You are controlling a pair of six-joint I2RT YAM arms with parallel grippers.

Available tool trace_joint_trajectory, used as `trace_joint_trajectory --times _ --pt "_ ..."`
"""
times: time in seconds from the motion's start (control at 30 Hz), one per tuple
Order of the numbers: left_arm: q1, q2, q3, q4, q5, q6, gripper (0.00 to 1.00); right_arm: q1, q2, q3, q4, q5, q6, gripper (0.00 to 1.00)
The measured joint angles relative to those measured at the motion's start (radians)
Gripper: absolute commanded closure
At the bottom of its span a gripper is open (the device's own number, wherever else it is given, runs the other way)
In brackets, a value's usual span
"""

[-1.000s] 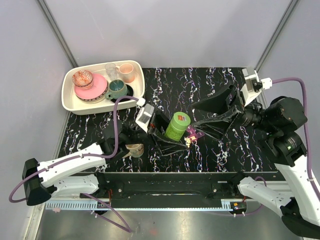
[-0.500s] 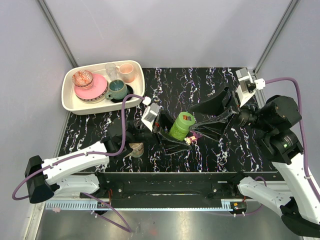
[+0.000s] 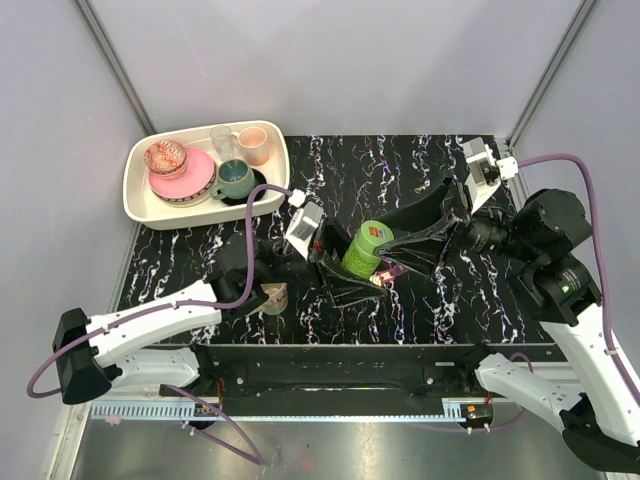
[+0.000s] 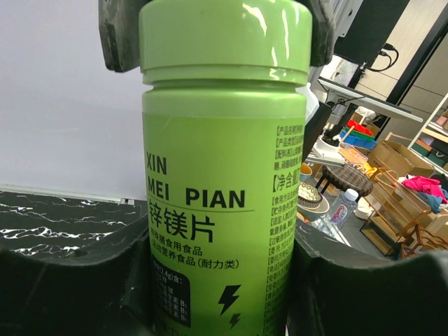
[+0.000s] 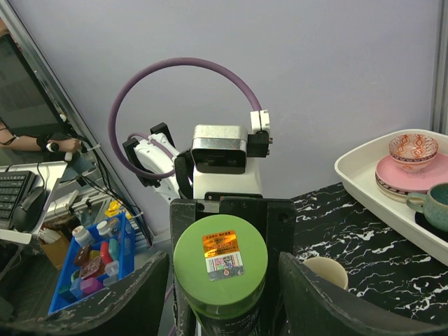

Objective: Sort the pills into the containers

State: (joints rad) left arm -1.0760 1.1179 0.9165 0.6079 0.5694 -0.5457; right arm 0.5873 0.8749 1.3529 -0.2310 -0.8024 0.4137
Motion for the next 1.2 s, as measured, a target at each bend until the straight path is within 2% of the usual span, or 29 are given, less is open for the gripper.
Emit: trace_joint_trajectory --times 0.13,0.2,0.27,0.37,0.5,0.6,0.7,1.1,1.17,1.2 --pt "0.0 0.008 0.009 0.0 0.0 -0.003 1.0 0.0 -0.001 -0.005 -0.003 0.0 -0.006 0.44" --pt "0.0 0.011 0.012 0.0 0.0 -0.005 1.0 0.0 -0.002 -0.006 -0.003 0.0 -0.009 0.61" --pt "0.0 0.012 0.012 0.0 0.0 -0.005 1.0 0.0 -0.002 -0.006 -0.006 0.002 -0.014 0.85" --pt "0.0 0.011 0.013 0.0 0.0 -0.005 1.0 0.0 -0.001 -0.006 -0.011 0.014 -0.014 0.92" --pt "0.0 0.008 0.023 -0.055 -0.029 0.028 1.0 0.0 0.002 -0.006 -0.028 0.033 -0.015 0.98" --pt "0.0 -0.002 0.056 -0.166 -0.104 0.088 1.0 -0.001 0.01 -0.005 -0.04 0.08 -0.017 1.0" --pt "-0.001 -0.008 0.106 -0.305 -0.225 0.161 1.0 -0.005 0.032 0.008 -0.061 0.154 -0.017 1.0" --pt "-0.002 0.064 0.292 -0.611 -0.732 0.344 1.0 -0.003 0.224 0.165 -0.159 0.422 0.042 1.0" --pt "-0.003 0.089 0.325 -0.639 -0.793 0.357 1.0 0.001 0.249 0.19 -0.175 0.469 0.06 0.98" --pt "-0.003 0.101 0.342 -0.652 -0.82 0.363 1.0 0.002 0.26 0.201 -0.182 0.49 0.07 0.88"
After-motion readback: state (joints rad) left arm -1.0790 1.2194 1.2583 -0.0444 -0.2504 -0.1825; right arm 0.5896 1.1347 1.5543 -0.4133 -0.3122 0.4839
